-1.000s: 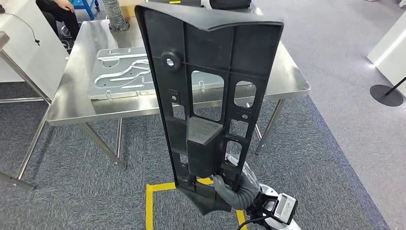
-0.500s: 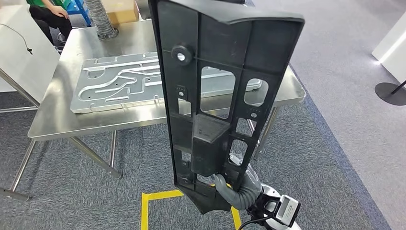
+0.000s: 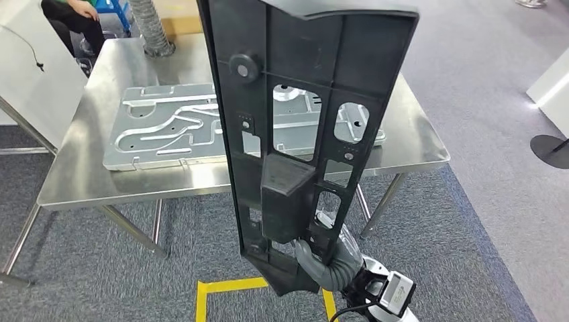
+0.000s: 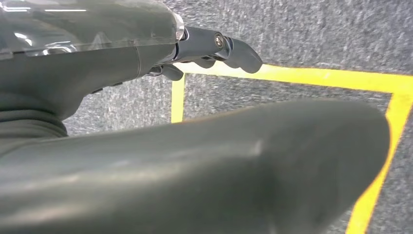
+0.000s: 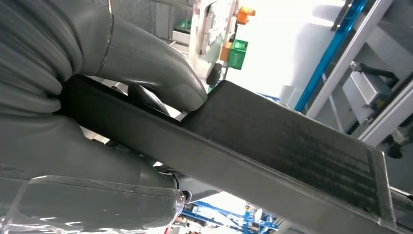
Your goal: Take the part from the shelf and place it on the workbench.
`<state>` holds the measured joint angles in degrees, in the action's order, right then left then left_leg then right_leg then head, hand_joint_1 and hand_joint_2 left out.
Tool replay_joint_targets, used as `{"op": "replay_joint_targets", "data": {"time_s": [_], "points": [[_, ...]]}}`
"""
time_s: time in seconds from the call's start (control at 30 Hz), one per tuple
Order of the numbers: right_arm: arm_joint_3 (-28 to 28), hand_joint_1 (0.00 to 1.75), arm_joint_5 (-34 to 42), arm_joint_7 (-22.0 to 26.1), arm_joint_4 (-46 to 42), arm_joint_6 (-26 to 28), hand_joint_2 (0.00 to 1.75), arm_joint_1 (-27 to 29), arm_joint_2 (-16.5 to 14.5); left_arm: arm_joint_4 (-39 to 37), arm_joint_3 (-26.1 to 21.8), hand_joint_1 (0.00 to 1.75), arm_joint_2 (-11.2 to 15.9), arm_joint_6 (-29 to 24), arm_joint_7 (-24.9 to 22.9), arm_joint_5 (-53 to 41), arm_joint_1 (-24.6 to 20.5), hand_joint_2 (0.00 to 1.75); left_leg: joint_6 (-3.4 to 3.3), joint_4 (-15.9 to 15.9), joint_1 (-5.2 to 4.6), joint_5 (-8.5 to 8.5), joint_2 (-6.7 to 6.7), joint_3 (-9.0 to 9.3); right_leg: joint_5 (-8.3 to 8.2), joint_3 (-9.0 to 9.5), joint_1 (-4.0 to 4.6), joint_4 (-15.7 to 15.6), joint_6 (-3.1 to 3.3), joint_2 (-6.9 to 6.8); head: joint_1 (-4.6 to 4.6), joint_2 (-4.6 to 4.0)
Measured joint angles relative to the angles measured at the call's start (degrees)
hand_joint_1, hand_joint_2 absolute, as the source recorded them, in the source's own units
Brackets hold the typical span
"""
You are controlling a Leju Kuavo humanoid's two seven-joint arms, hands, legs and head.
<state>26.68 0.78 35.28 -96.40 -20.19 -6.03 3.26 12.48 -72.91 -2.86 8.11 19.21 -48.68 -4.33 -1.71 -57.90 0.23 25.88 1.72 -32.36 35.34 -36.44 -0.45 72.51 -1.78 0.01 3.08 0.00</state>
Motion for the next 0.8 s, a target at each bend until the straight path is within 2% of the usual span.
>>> {"op": "replay_joint_targets", "data": {"time_s": [0.03,0.07,0.1,0.13,0.17,0.2,0.23,0.27,0.3,0.33,0.37,0.4,0.43,0.5,0.53,0.57,0.6,0.67,0.7,0.73,0.77,0.8], "points": [[0.05,1.75,0.07,-0.12,0.08,0.36,1.75,-0.06,0.0,0.0,0.0,0.0,-0.04,-0.02,-0.01,-0.05,0.03,0.0,0.0,-0.01,0.0,0.46,0.42,0.5,1.1,-1.98,-0.11,1.62,-0.18,0.0,0.0,0.0],[0.12,1.75,0.15,-0.29,0.17,0.76,1.75,-0.18,0.0,0.0,0.0,0.0,-0.08,-0.03,-0.02,-0.13,0.07,0.0,0.06,-0.01,0.01,0.98,0.92,1.14,1.24,-3.06,-0.21,1.37,-0.29,0.01,-0.01,0.0],[0.2,1.75,0.22,-0.47,0.27,1.02,1.75,-0.34,0.01,0.0,0.0,0.0,-0.13,-0.04,-0.02,-0.18,0.09,0.0,0.15,-0.02,0.01,1.53,1.42,1.89,0.04,-3.24,-0.3,-0.62,-0.31,0.07,-0.01,0.0],[0.29,1.75,0.26,-0.63,0.35,1.24,1.75,-0.54,0.02,0.0,0.0,0.0,-0.18,-0.04,-0.02,-0.22,0.11,0.0,0.28,-0.01,0.02,2.11,1.91,2.63,-2.66,-2.76,-0.35,-3.98,-0.25,0.42,-0.01,0.0],[0.39,1.75,0.28,-0.77,0.44,1.42,1.75,-0.71,0.08,0.0,-0.01,0.0,-0.28,-0.04,-0.02,-0.26,0.05,0.0,0.43,-0.13,0.01,2.71,2.31,3.37,-6.29,-2.21,-0.33,-7.73,-0.05,0.95,-0.01,0.0],[0.5,1.75,0.35,-0.92,0.55,1.52,1.75,-0.87,0.14,0.0,-0.01,0.0,-0.37,-0.04,-0.03,-0.26,0.01,0.0,0.68,-0.15,0.01,3.23,2.73,3.8,-9.0,-1.76,-0.25,-10.54,0.29,1.39,-0.02,0.0],[0.61,1.75,0.5,-1.18,0.64,1.64,1.75,-0.98,0.2,-0.01,-0.02,0.0,-0.44,-0.04,-0.03,-0.26,-0.02,0.0,0.98,-0.06,0.03,3.7,3.09,3.95,-11.12,-1.49,-0.12,-12.38,0.69,1.79,0.0,0.0],[0.69,1.75,0.7,-1.45,0.73,1.81,1.75,-1.07,0.26,-0.01,-0.02,0.0,-0.5,-0.04,-0.04,-0.25,0.01,0.0,1.32,-0.19,0.04,3.9,3.32,4.14,-11.94,-1.41,-0.03,-13.23,1.12,1.89,0.02,0.0],[0.79,1.75,0.89,-1.74,0.77,1.98,1.75,-1.19,0.27,-0.01,-0.03,0.0,-0.51,-0.05,-0.05,-0.25,0.11,0.0,1.69,-0.18,0.03,3.89,3.52,4.18,-11.71,-1.06,-0.01,-13.44,1.55,1.75,0.03,0.0],[0.88,1.75,1.02,-1.96,0.75,2.15,1.75,-1.27,0.26,-0.01,-0.03,0.0,-0.51,-0.05,-0.05,-0.25,0.18,0.0,1.98,-0.7,0.05,3.8,3.08,4.11,-11.82,-0.52,-0.05,-13.82,1.93,1.68,0.05,0.0],[0.95,1.75,1.08,-2.04,0.73,2.29,1.75,-1.34,0.24,0.0,-0.04,0.0,-0.53,-0.04,-0.07,-0.29,0.19,0.0,2.29,-2.09,0.02,3.64,2.18,3.75,-11.6,0.13,-0.14,-14.23,2.35,1.56,0.05,0.0],[1.02,1.75,1.07,-2.07,0.71,2.39,1.75,-1.38,0.21,0.0,-0.04,0.0,-0.56,-0.03,-0.08,-0.34,0.1,0.0,2.6,-4.18,0.03,3.87,1.14,2.63,-11.29,0.83,-0.18,-14.44,2.74,1.37,0.05,0.0],[1.05,1.75,1.03,-2.06,0.68,2.47,1.75,-1.36,0.17,0.0,-0.03,0.0,-0.61,-0.02,-0.09,-0.39,-0.03,0.0,2.89,-7.21,0.1,4.67,0.07,0.85,-10.9,1.45,-0.17,-14.59,3.04,1.18,0.05,0.0],[1.07,1.75,0.75,-2.02,0.64,2.74,1.75,-1.17,0.15,-0.01,-0.02,0.0,-0.69,0.01,-0.11,-0.45,-0.16,0.0,3.48,-13.77,0.32,7.64,-0.78,-3.65,-9.89,2.5,-0.12,-14.63,3.33,0.81,0.05,0.0],[1.07,1.75,0.43,-1.91,0.54,3.03,1.75,-0.96,0.15,-0.01,-0.03,0.0,-0.7,0.02,-0.11,-0.46,-0.1,0.0,3.7,-15.68,0.48,8.77,-0.86,-5.42,-9.34,3.11,-0.12,-14.63,3.31,0.74,0.05,0.0],[1.08,1.75,0.03,-1.72,0.32,3.44,1.75,-0.68,0.15,-0.01,-0.03,0.0,-0.7,0.03,-0.11,-0.49,-0.01,0.0,3.91,-15.86,0.64,8.83,-0.92,-6.38,-8.75,3.84,-0.15,-14.62,3.24,0.69,0.05,0.0],[1.08,1.75,-0.41,-1.5,0.01,3.9,1.75,-0.41,0.15,-0.01,-0.04,0.0,-0.7,0.03,-0.11,-0.52,0.08,0.0,4.02,-14.09,0.79,7.54,-1.03,-6.41,-8.13,4.66,-0.18,-14.62,3.13,0.66,0.05,0.0],[1.07,1.75,-0.95,-1.1,-0.74,4.41,1.75,-0.11,0.15,-0.01,-0.04,0.0,-0.7,0.04,-0.11,-0.56,0.18,0.0,3.89,-6.9,0.95,1.91,-1.41,-4.88,-6.9,6.25,-0.23,-14.62,2.8,0.57,0.05,0.0],[1.07,1.75,-1.1,-0.96,-1.06,4.51,1.75,-0.04,0.15,-0.01,-0.04,0.0,-0.7,0.05,-0.11,-0.57,0.19,0.0,3.61,-3.77,0.87,-0.1,-1.63,-4.2,-6.38,6.81,-0.2,-14.6,2.55,0.55,0.05,0.0],[1.05,1.75,-1.29,-0.83,-1.35,4.66,1.75,0.02,0.15,-0.02,-0.04,0.0,-0.7,0.07,-0.11,-0.58,0.18,0.0,3.23,-1.75,0.73,-1.54,-1.75,-3.74,-5.92,7.14,-0.16,-14.62,2.2,0.54,0.06,0.0],[1.03,1.75,-1.57,-0.71,-1.66,4.95,1.75,0.09,0.15,-0.02,-0.04,0.0,-0.7,0.09,-0.13,-0.59,0.17,0.0,2.78,-0.81,0.59,-1.92,-1.79,-3.63,-5.65,7.34,-0.1,-14.53,1.82,0.55,0.06,0.0],[0.97,1.75,-1.91,-0.57,-2.05,5.35,1.75,0.14,0.15,-0.02,-0.04,0.0,-0.7,0.11,-0.14,-0.6,0.13,0.0,2.32,-0.7,0.45,-1.49,-1.71,-3.41,-5.49,7.55,-0.07,-14.47,1.41,0.55,0.06,0.0]]}}
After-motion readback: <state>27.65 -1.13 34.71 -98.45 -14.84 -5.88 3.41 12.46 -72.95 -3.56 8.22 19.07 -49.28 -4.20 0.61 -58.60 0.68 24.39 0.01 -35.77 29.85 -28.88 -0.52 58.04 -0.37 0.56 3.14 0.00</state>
